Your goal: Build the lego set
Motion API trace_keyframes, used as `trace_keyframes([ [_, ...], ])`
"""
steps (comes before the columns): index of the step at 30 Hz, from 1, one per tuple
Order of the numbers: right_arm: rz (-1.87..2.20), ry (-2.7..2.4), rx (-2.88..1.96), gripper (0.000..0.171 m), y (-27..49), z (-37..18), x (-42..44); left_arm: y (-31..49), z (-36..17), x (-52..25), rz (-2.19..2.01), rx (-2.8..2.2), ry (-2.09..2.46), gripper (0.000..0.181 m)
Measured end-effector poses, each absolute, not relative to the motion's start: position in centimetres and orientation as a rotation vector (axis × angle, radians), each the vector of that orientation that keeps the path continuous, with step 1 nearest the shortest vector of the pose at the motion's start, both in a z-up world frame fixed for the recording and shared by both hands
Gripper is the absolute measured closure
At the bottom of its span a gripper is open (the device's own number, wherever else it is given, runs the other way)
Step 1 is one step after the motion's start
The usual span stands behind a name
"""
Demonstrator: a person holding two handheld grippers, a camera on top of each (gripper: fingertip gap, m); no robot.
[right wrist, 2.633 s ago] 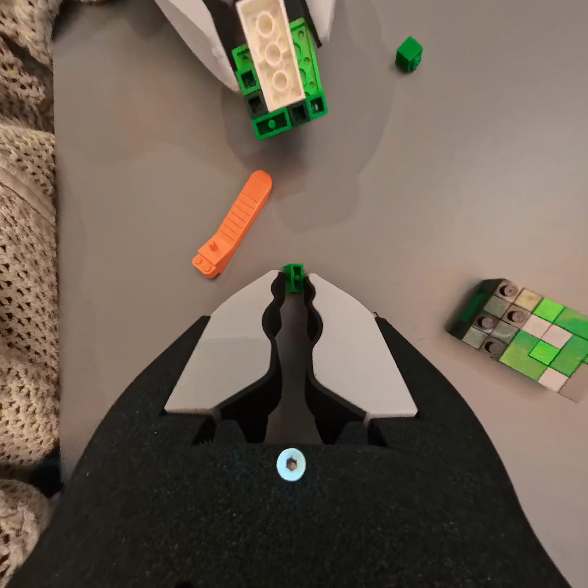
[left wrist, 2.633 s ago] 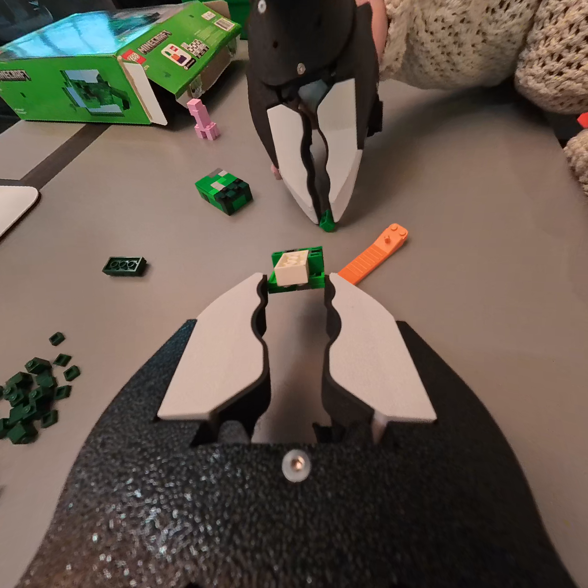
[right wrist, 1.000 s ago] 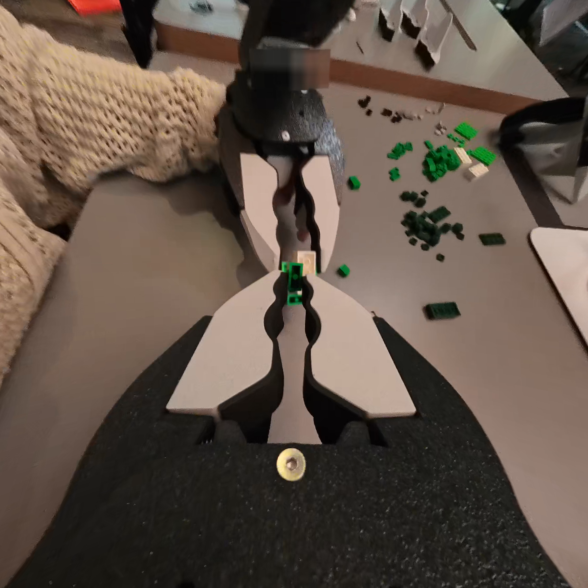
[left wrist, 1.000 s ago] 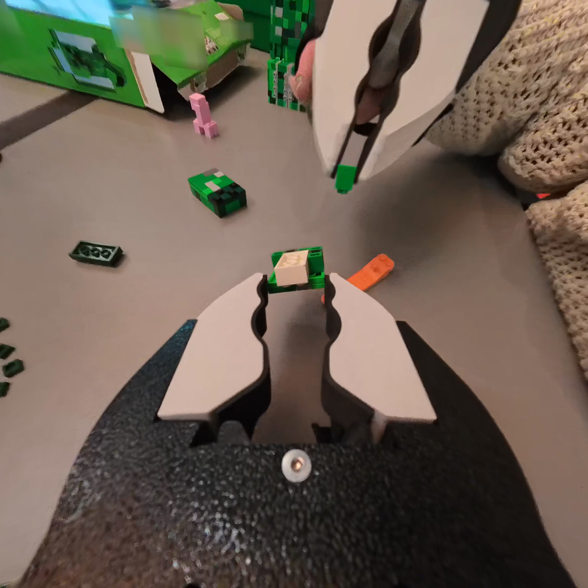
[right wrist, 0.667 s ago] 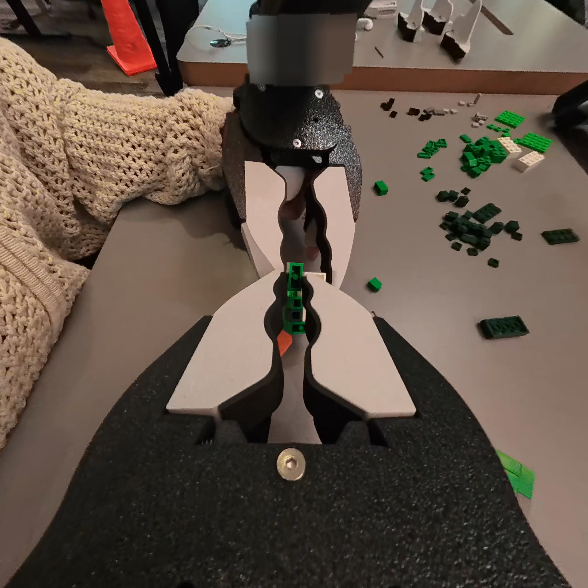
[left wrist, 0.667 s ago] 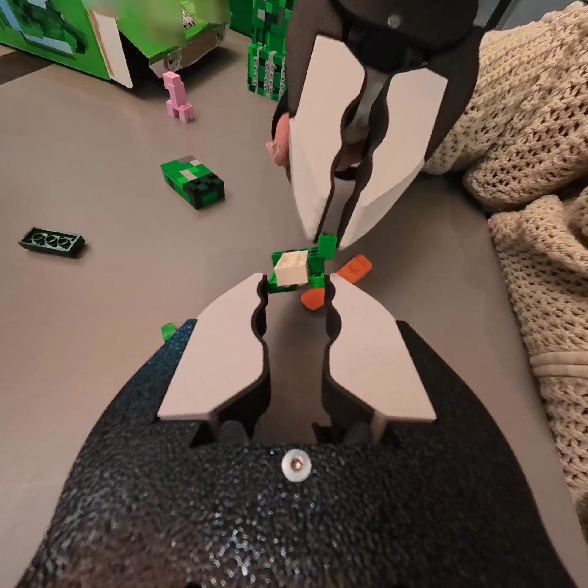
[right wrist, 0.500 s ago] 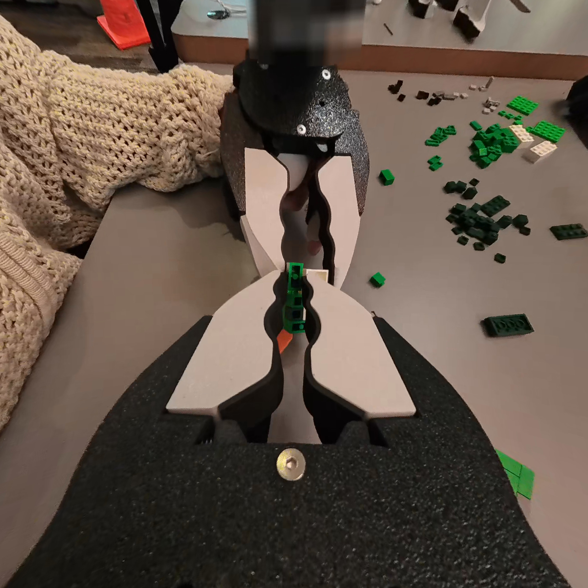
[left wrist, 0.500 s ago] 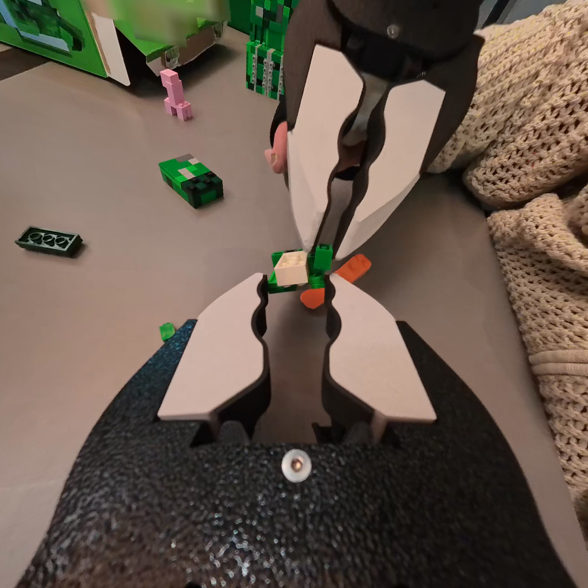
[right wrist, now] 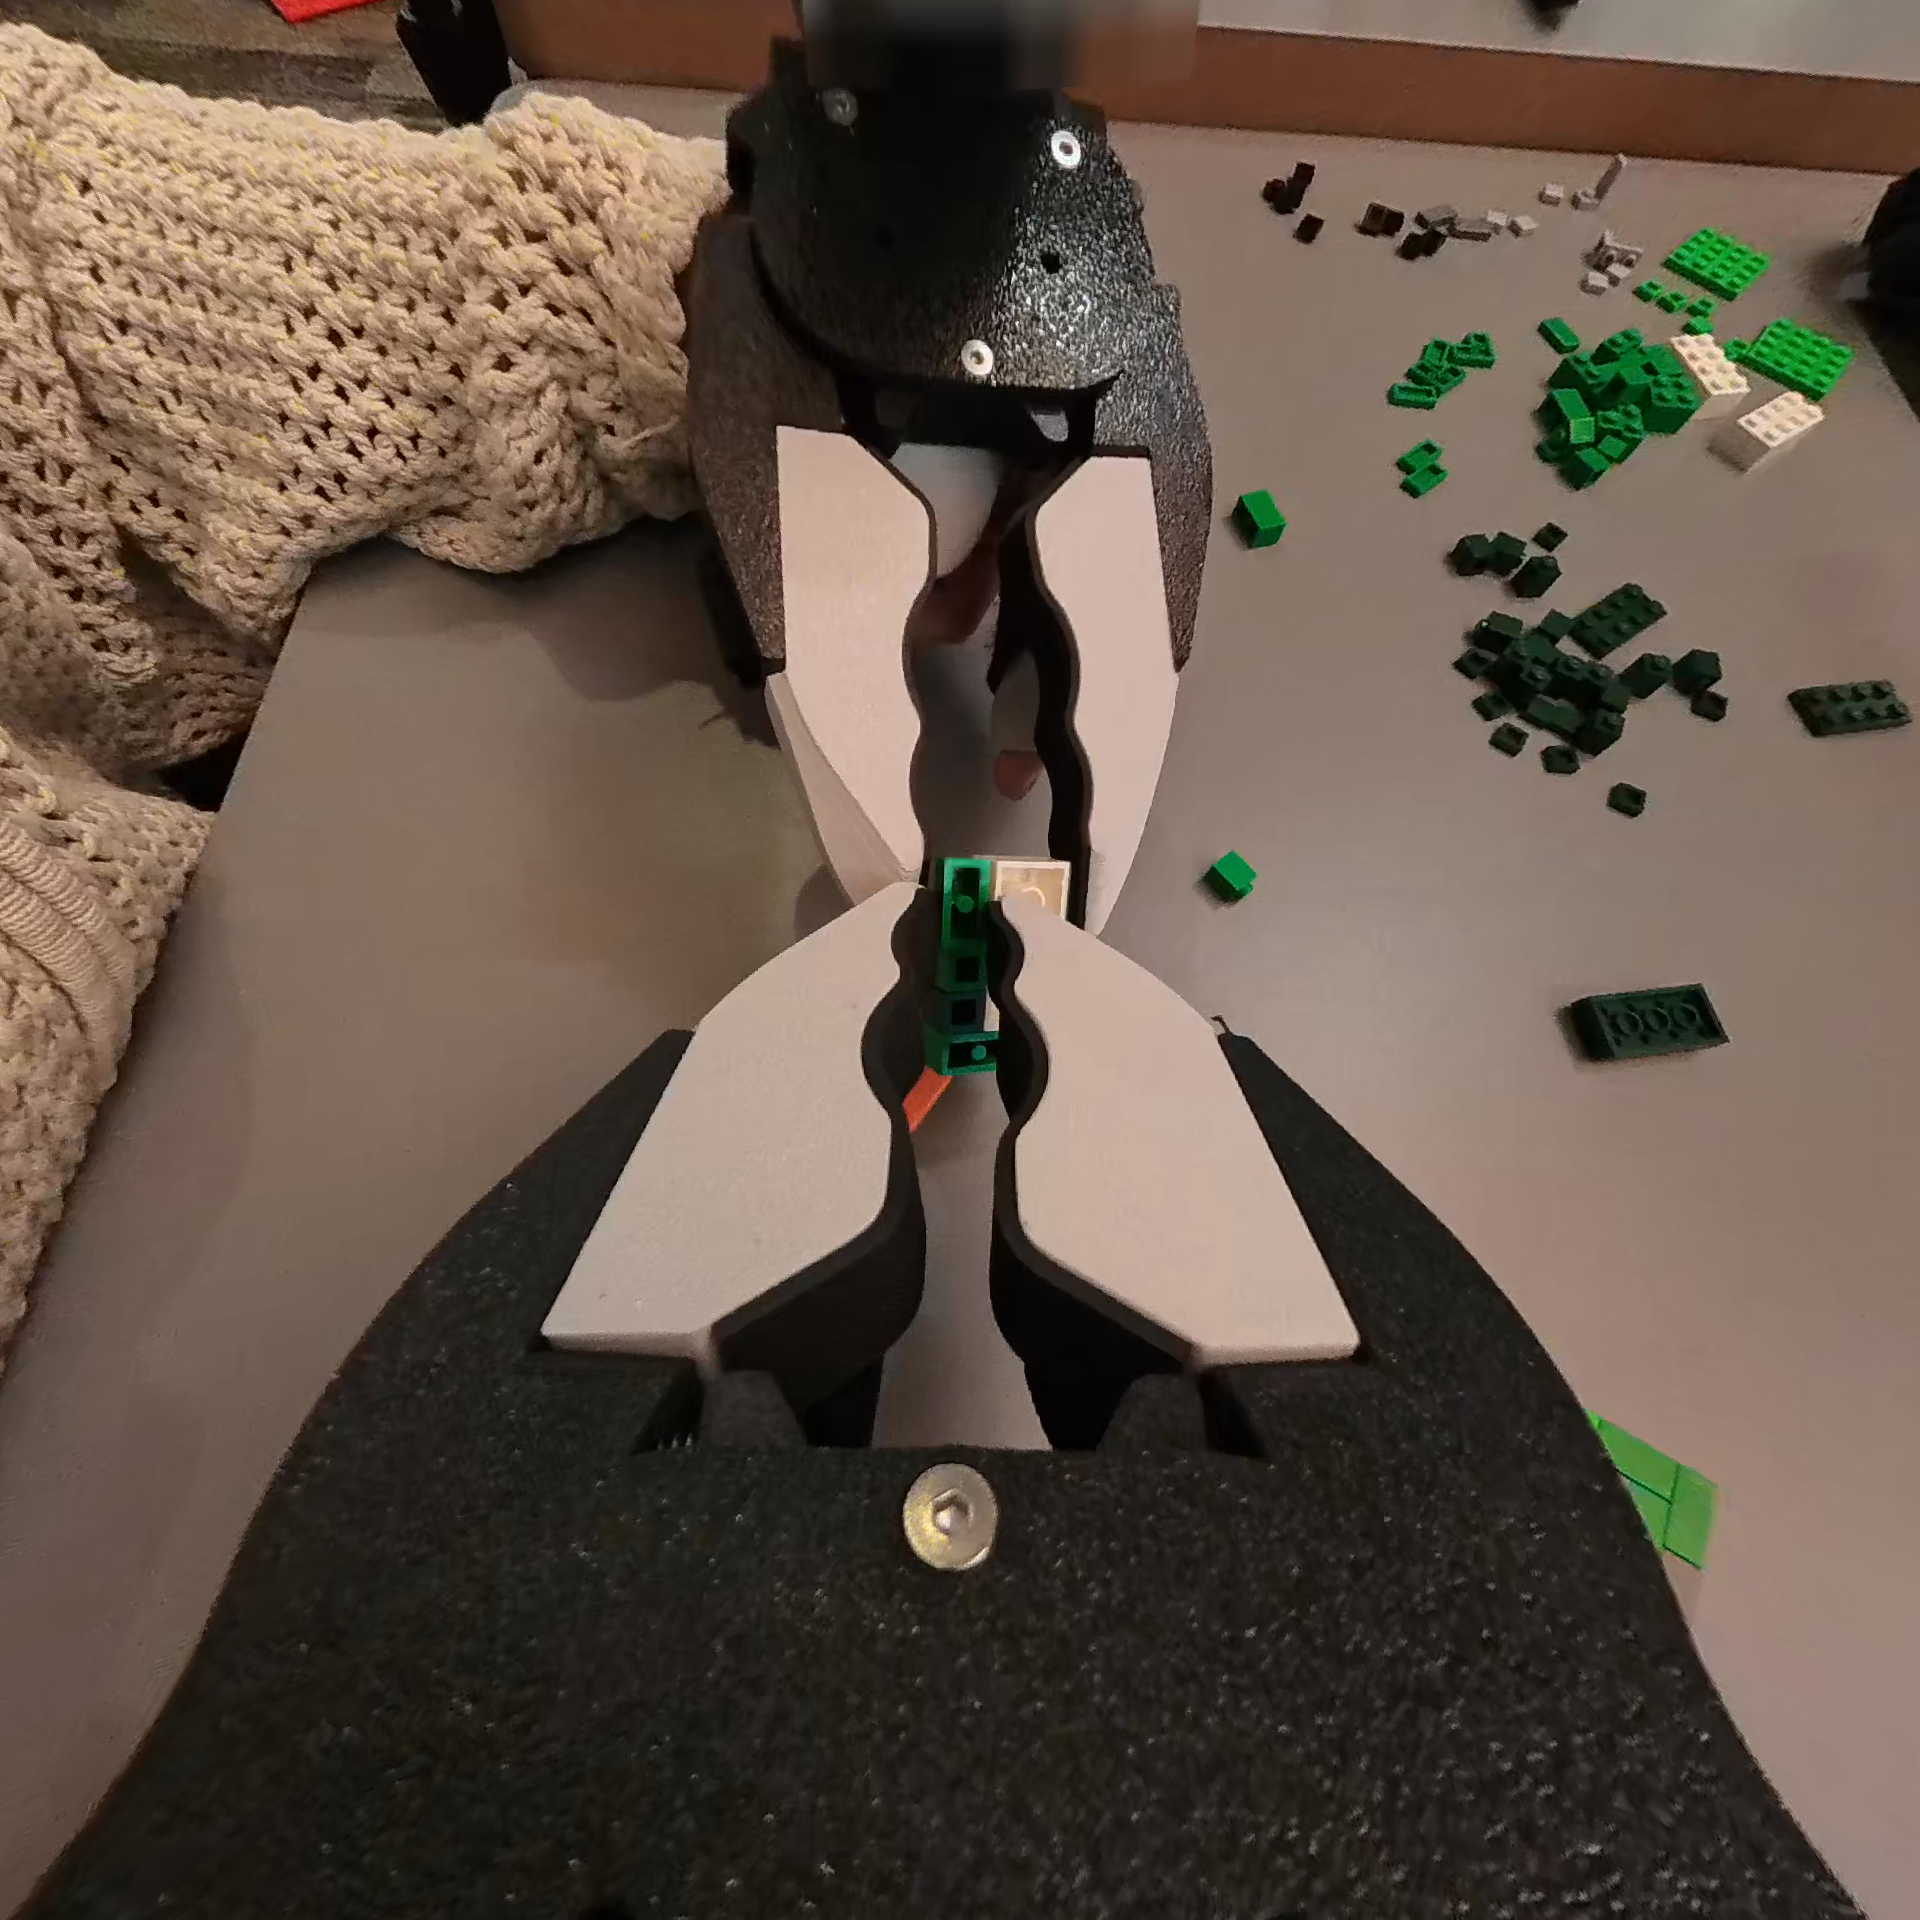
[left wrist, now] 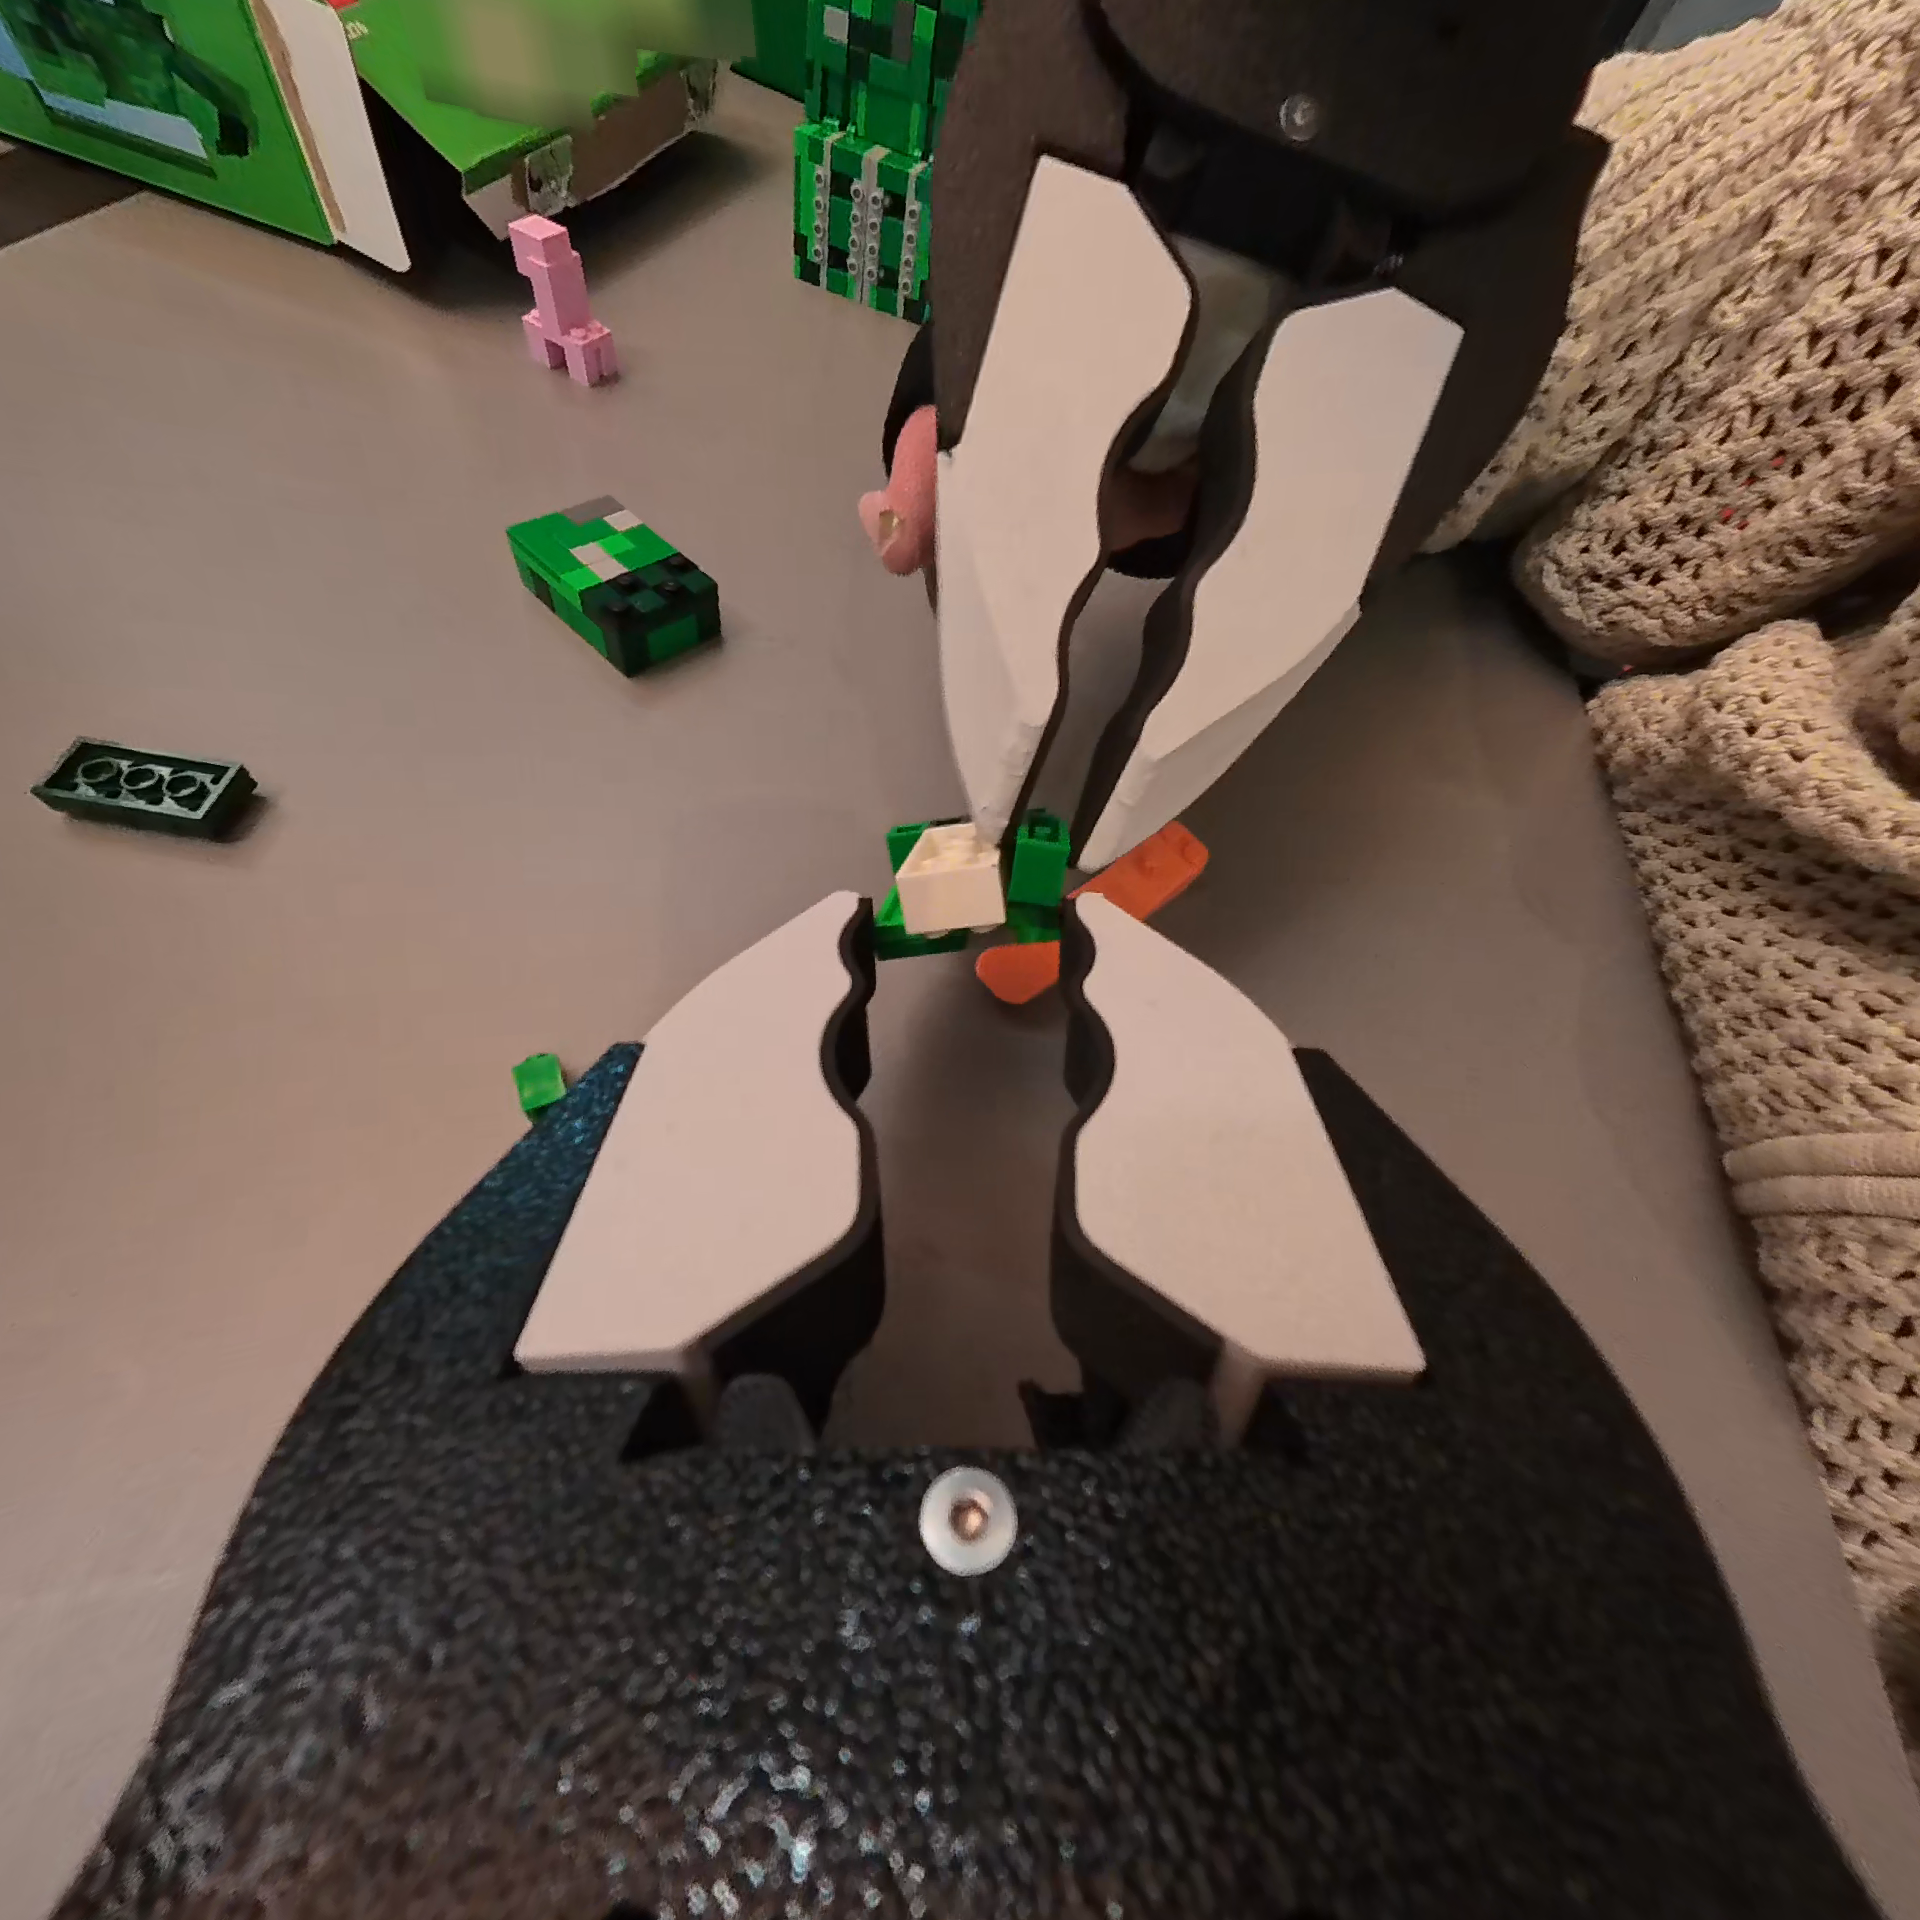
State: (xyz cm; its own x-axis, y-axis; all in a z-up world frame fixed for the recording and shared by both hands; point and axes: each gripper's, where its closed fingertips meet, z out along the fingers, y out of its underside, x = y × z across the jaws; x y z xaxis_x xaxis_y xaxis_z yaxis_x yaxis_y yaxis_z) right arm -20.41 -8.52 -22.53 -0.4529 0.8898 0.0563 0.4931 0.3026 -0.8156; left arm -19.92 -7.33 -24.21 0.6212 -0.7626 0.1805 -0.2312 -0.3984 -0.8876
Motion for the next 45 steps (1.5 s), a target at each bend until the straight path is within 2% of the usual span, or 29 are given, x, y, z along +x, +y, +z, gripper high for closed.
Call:
trace_keyframes([
  [19,0.949,-2.042,-1.147,0.151,-8.3,-22.0,-19.7,-7.2,-24.4,-20.1,-0.742,-1.953,0.768,0.147],
  [26,0.613,-1.981,-0.917,0.127,-7.7,-22.5,-19.8,-6.9,-24.6,-20.5,-0.737,-1.979,0.732,0.147],
  [30,0.339,-1.918,-0.764,0.121,-7.4,-23.0,-20.2,-6.7,-24.5,-20.8,-0.761,-1.989,0.678,0.147],
  [36,0.096,-1.806,-0.625,0.126,-6.9,-23.1,-20.8,-6.6,-23.5,-21.0,-0.854,-1.964,0.596,0.147],
  [45,0.075,-1.730,-0.603,0.135,-6.9,-22.4,-22.0,-6.7,-23.4,-20.9,-0.893,-1.960,0.581,0.147],
])
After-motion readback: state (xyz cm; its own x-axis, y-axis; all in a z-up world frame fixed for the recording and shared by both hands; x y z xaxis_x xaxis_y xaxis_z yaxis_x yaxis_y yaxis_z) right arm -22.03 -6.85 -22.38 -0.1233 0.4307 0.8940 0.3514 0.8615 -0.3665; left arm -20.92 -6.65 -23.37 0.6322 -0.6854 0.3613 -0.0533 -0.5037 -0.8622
